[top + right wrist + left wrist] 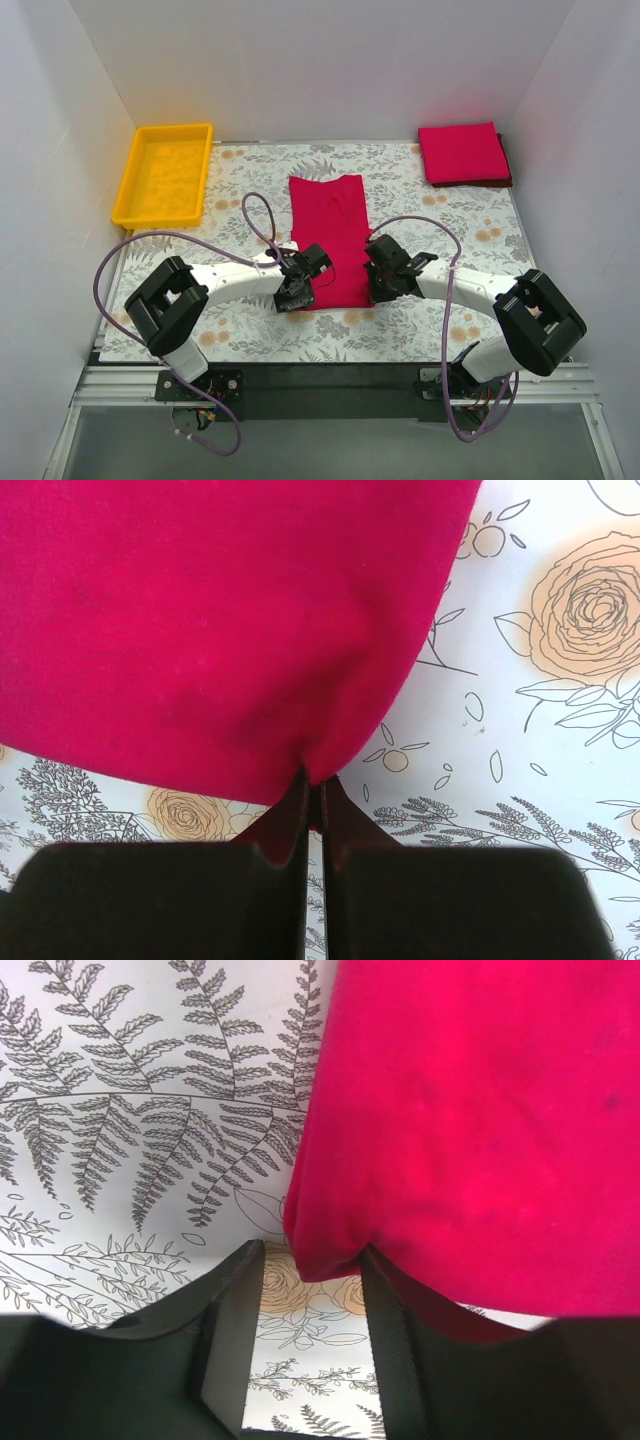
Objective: Fold and stack the t-shirts
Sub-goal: Fold the tshirt
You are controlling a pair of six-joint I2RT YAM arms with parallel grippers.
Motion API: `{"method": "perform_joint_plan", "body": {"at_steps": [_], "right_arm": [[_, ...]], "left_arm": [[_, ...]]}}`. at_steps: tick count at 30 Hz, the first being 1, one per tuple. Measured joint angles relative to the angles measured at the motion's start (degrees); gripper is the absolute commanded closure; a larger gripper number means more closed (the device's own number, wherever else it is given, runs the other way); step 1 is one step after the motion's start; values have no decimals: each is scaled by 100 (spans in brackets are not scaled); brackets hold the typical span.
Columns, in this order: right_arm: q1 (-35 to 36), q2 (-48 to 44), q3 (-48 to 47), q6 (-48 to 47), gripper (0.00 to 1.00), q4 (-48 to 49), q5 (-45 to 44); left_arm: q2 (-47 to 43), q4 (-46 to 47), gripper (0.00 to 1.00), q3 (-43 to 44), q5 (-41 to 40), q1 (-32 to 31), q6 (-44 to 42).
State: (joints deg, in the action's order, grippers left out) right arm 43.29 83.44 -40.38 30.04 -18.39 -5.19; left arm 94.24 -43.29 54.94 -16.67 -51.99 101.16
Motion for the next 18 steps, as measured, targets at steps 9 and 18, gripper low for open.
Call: {"method": "perform_joint_plan", "body": {"at_steps": [9, 18], "right_arm": [[15, -2, 4, -24, 99, 31, 28], [492, -479, 212, 15, 99, -321, 219]], "left_arm": [[-63, 334, 100, -136, 107, 7, -90], [-636, 87, 100, -636, 452, -267, 203]]}}
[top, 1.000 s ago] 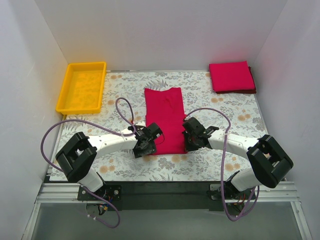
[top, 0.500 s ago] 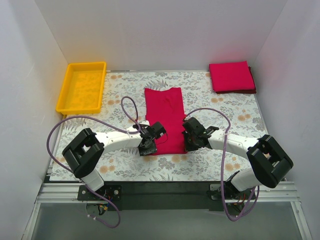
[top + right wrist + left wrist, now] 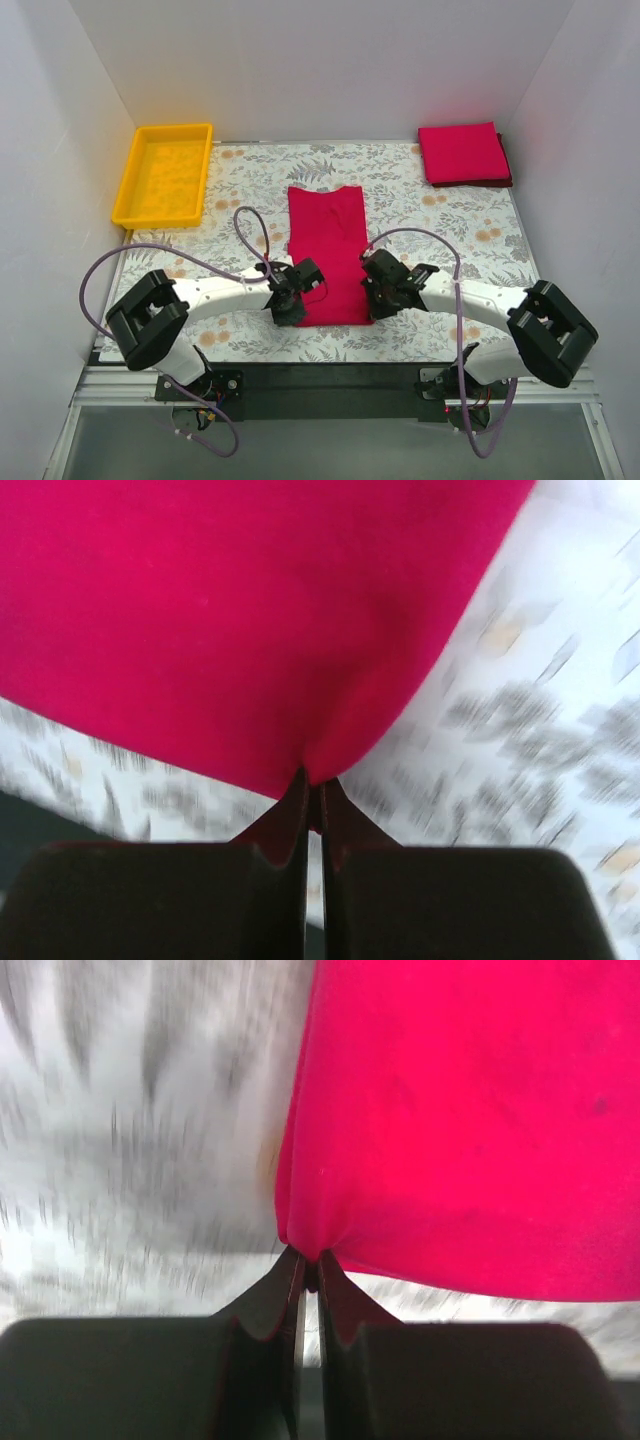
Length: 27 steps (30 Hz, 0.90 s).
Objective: Fold and stack the t-shirts
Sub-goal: Fold the tshirt
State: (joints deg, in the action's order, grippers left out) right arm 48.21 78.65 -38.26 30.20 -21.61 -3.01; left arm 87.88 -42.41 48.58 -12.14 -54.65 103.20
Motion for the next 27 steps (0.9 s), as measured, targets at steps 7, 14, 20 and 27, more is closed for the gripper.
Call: {"method": "perform_joint_plan", "body": {"at_steps": [7, 14, 20, 27], "right_arm": [[833, -1025, 238, 332, 99, -1834, 883], [820, -1279, -907, 293, 98, -3399, 848], [352, -549, -2308, -203, 99, -4059, 247], [-286, 203, -3550, -802, 99, -4183, -24]], "left_arm": [[-1027, -1060, 100, -321, 876, -1602, 848], [-1403, -1731, 100, 400, 1102, -1639, 1005], [-1471, -1932, 100, 1185, 1062, -249, 221], [-1469, -1871, 100, 1628, 1043, 807, -627]]}}
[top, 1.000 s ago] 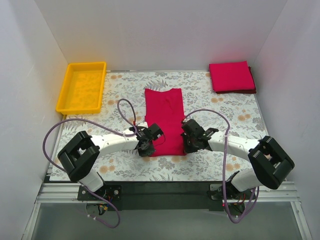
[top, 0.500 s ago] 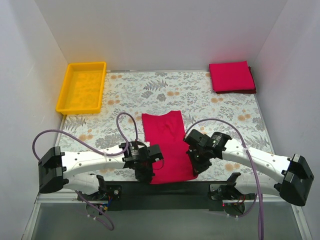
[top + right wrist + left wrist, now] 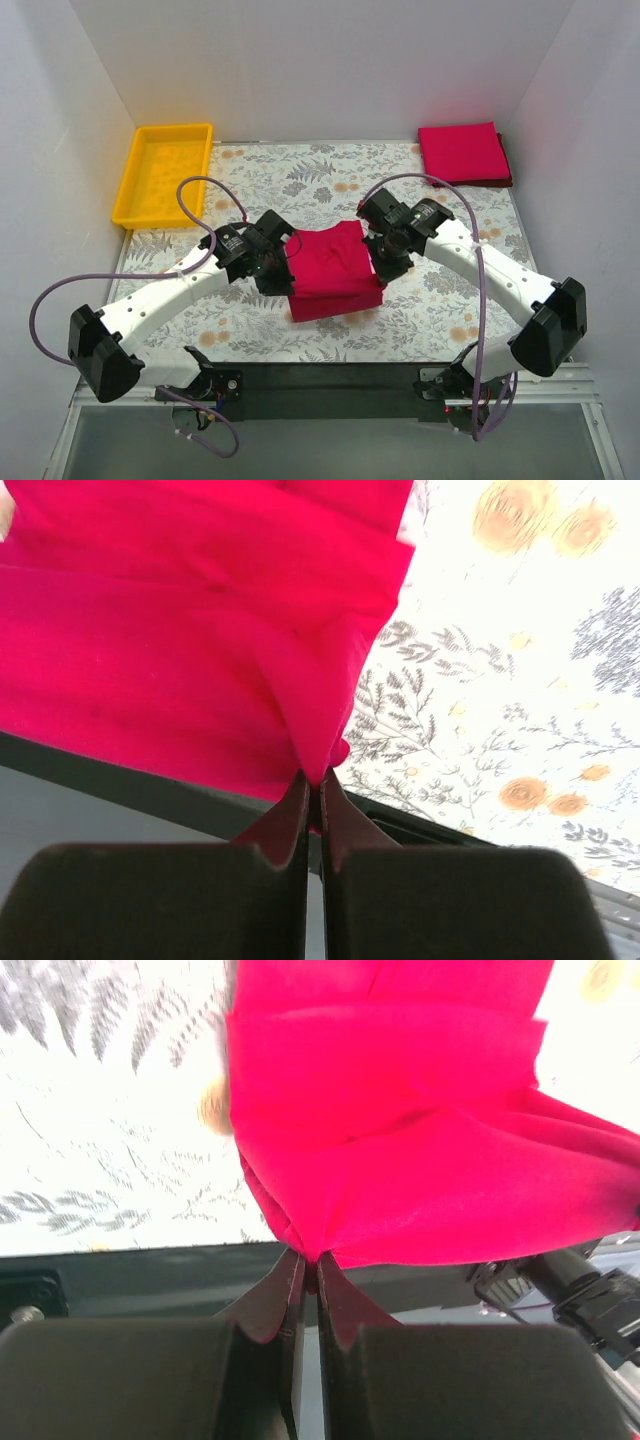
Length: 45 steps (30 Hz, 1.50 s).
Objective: Fold and stack the t-shirts
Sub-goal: Fold the tshirt
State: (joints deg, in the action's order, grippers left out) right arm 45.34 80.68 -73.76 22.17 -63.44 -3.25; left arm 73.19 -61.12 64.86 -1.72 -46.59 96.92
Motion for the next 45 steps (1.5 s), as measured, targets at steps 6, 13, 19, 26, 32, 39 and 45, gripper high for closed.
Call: {"method": "perform_joint_plan", "body": {"at_steps": [6, 13, 19, 26, 32, 39, 45], "right_arm": [[-358, 599, -966, -389, 99, -83, -31], [-560, 1386, -1696, -660, 99, -101, -131], [-730, 2024, -2415, -846, 99, -114, -173], [-1014, 2566, -3161, -1032, 99, -66, -201], [-1213, 2999, -3233, -1115, 99, 236, -151], [-1421, 3510, -3235, -1246, 99, 800, -57], [-1517, 3842, -3187, -1331, 99, 1263, 0]], "left_arm": [[144, 223, 100, 236, 92, 627, -560], [579, 579, 100, 352, 221, 1215, -1060], [1032, 809, 100, 634, 339, 1722, -1408], [1478, 1176, 100, 957, 498, 2076, -1665], [2070, 1530, 100, 1137, 645, 2326, -1823], [2728, 1989, 100, 1198, 682, 2494, -1921], [3058, 2361, 100, 1189, 577, 2553, -1993]]}}
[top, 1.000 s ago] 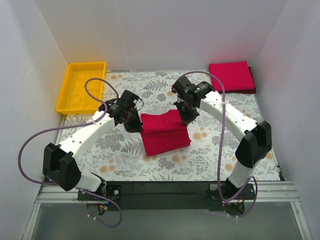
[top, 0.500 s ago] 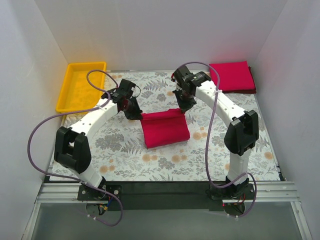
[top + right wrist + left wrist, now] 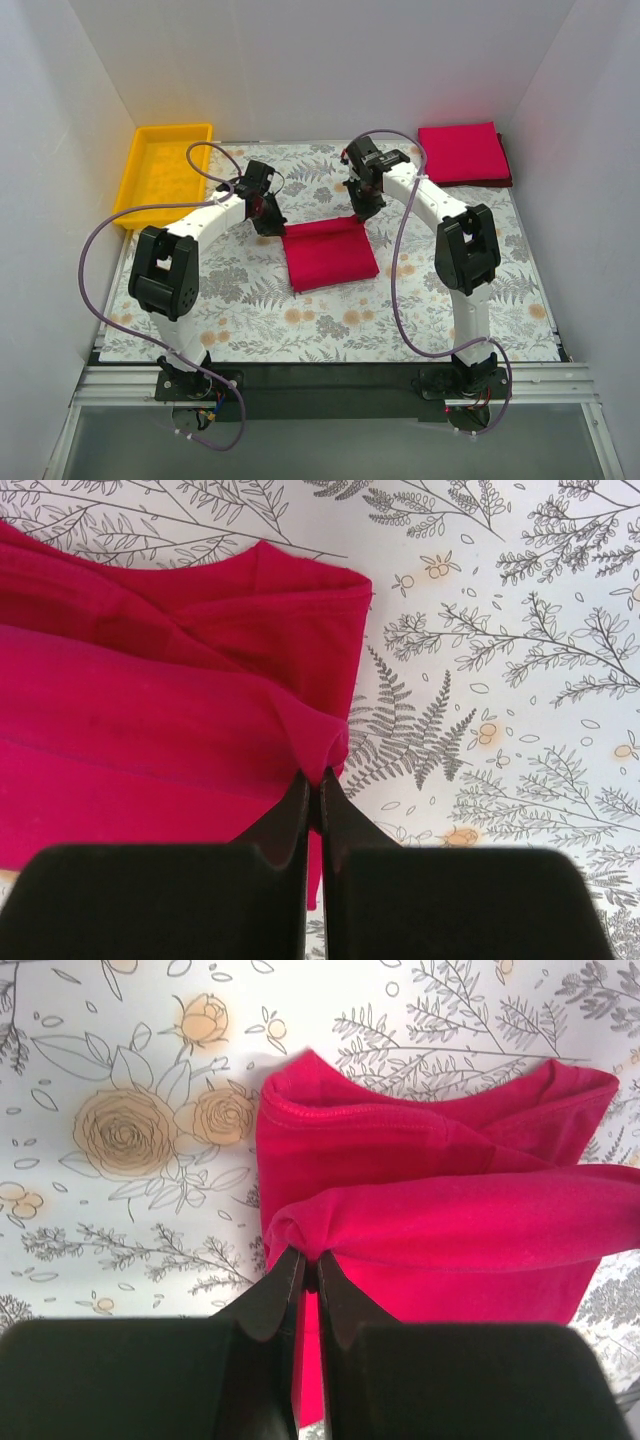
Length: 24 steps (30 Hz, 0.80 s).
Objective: Fold and stack the t-shirts
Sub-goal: Fold the tshirt
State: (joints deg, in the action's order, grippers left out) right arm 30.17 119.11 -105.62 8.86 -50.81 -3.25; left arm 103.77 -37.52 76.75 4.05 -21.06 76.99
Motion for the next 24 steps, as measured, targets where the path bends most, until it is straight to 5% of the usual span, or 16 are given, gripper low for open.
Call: {"method": "perform_joint_plan", "body": {"at_steps": [12, 16, 18, 21, 24], "right_arm": [[-55, 24, 428, -11, 94, 734, 24], [-59, 24, 535, -7, 79, 881, 22], [-72, 20, 535, -9, 73, 909, -28], [-136, -39, 546, 9, 62, 935, -146], [-186, -361, 813, 2, 53, 1121, -247]], "left_arm": [[105, 564, 100, -190, -175, 24, -94], [105, 640, 79, -247, -214, 24, -116], [103, 638, 56, -247, -334, 46, -160], [81, 612, 40, -247, -468, 114, -192], [-131, 588, 38, -267, -538, 142, -238]]}}
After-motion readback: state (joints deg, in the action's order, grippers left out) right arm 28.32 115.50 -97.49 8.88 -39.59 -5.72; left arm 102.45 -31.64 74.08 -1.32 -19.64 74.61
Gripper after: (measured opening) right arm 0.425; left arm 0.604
